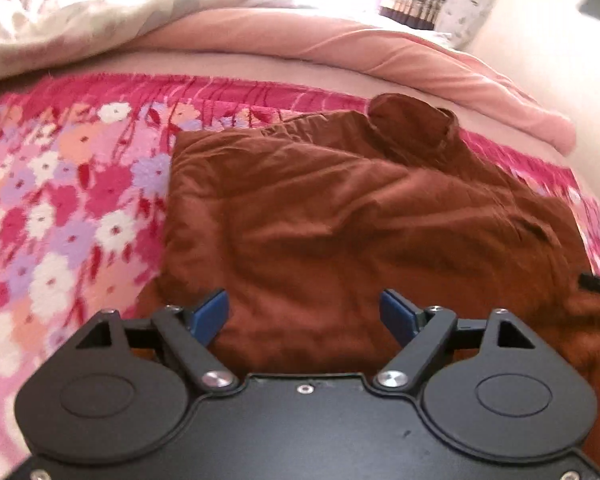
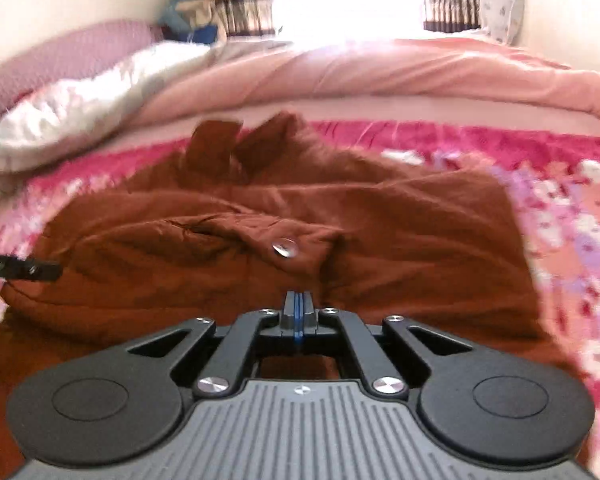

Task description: Fold large clothes

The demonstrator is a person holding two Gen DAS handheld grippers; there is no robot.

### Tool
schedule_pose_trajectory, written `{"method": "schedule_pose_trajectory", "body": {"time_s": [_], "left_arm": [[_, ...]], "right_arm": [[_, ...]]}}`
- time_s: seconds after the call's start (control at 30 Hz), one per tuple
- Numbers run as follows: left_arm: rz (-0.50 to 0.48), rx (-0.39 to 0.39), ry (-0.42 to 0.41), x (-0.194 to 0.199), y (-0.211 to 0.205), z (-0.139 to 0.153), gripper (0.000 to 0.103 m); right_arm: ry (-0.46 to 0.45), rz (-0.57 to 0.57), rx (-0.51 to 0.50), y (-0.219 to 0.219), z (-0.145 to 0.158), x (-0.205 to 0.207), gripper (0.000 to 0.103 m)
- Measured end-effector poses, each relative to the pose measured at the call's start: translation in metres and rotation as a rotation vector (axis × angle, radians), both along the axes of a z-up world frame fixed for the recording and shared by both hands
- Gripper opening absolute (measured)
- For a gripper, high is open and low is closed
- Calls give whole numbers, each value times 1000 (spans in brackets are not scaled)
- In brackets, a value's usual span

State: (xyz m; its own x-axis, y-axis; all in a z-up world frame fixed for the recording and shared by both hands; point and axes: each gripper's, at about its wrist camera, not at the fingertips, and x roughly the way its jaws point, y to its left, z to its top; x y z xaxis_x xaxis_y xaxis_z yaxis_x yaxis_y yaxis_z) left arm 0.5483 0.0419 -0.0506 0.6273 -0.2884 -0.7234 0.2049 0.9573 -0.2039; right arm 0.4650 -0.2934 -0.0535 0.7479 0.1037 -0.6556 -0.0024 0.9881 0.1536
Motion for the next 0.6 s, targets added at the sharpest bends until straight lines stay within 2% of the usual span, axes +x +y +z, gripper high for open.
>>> {"method": "schedule_pose_trajectory", "body": {"time_s": [0.1, 0.17, 0.2, 0.23, 0.27, 0.33, 0.4, 0.43, 0.5, 0.6], "left_arm": [[-24, 42, 27, -14, 2, -11, 83], [-17, 62, 87, -9, 2, -29, 83], [-1, 48, 97, -5, 3, -39, 84], [11, 35, 60, -7, 3, -42, 86], [17, 54, 45, -10, -2, -44, 87], [19, 155, 13, -16, -19, -47, 89], [38, 215, 1, -24, -28, -46, 89], [50, 209, 24, -29, -29, -41, 88], [47, 138, 43, -47, -27, -25, 88], [-42, 16, -17, -90, -44, -3, 88]], "right_arm": [[54, -66, 0, -28, -6, -25, 0], [103, -113, -17, -43, -19, -34, 0], [128, -132, -14, -48, -26, -35, 0], [155, -147, -11, -54, -35, -35, 0], [168, -156, -5, -57, -45, -35, 0], [113, -159, 19, -62, -55, -37, 0], [119, -193, 66, -66, -54, -36, 0], [125, -202, 57, -64, -51, -37, 0], [101, -210, 20, -49, -38, -48, 0], [20, -65, 51, -9, -19, -74, 0]]}}
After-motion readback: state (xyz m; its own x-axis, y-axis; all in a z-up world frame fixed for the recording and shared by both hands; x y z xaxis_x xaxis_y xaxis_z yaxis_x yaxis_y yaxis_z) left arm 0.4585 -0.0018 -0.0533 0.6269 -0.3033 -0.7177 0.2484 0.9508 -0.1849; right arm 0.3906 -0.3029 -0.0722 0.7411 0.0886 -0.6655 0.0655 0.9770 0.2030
